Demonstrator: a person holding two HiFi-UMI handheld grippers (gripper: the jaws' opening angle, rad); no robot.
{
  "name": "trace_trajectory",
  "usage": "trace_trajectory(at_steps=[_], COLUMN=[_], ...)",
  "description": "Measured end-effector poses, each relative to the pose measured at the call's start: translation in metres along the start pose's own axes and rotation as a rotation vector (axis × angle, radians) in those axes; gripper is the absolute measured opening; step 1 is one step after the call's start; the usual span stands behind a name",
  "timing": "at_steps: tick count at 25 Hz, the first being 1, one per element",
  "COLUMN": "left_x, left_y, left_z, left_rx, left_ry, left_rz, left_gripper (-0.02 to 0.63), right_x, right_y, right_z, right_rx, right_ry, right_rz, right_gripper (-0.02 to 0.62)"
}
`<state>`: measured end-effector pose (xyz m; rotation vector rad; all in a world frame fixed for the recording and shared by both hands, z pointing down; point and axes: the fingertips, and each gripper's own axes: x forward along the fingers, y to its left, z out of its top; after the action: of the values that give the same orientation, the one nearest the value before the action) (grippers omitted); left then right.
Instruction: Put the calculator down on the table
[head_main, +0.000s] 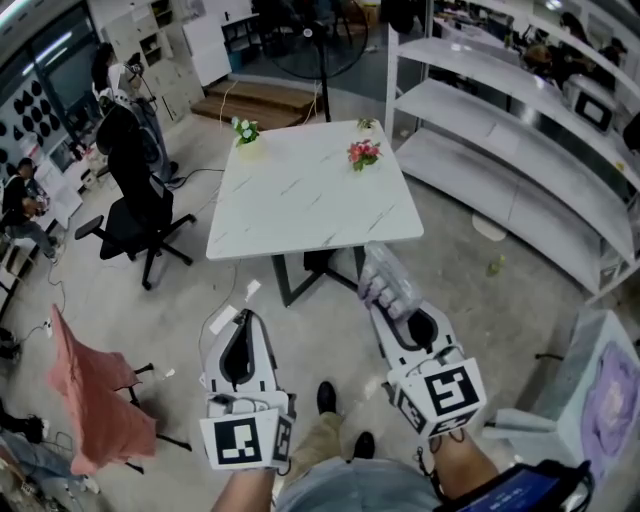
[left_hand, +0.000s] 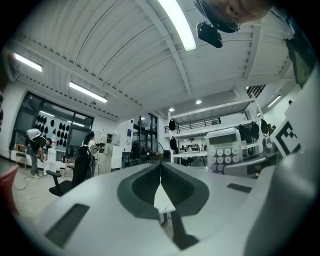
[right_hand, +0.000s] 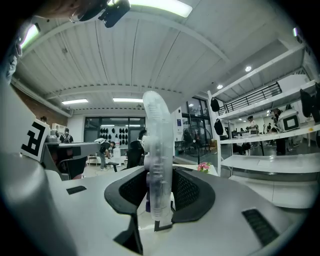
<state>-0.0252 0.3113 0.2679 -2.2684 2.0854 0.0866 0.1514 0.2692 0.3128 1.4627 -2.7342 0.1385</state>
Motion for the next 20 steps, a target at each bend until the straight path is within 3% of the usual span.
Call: trace_trajectory(at_steps=[10, 20], left_x=[0.109, 0.187], left_y=[0.065, 0.115], left_z=[-0.012, 0.016], left_rx=[-0.025, 0.006], left_ry=[-0.003, -0.089], left_rz=[-0.028, -0.063], left_gripper=[0.009, 0.009], right_x=[0.122, 0.205], right_y=[-0.003, -0.007], right_z=[0.001, 0.049], right_rx=[-0.001, -0.033], right_ry=[0.039, -0.063], right_rz=[0.004, -0.021], right_gripper=[0.146, 0.146])
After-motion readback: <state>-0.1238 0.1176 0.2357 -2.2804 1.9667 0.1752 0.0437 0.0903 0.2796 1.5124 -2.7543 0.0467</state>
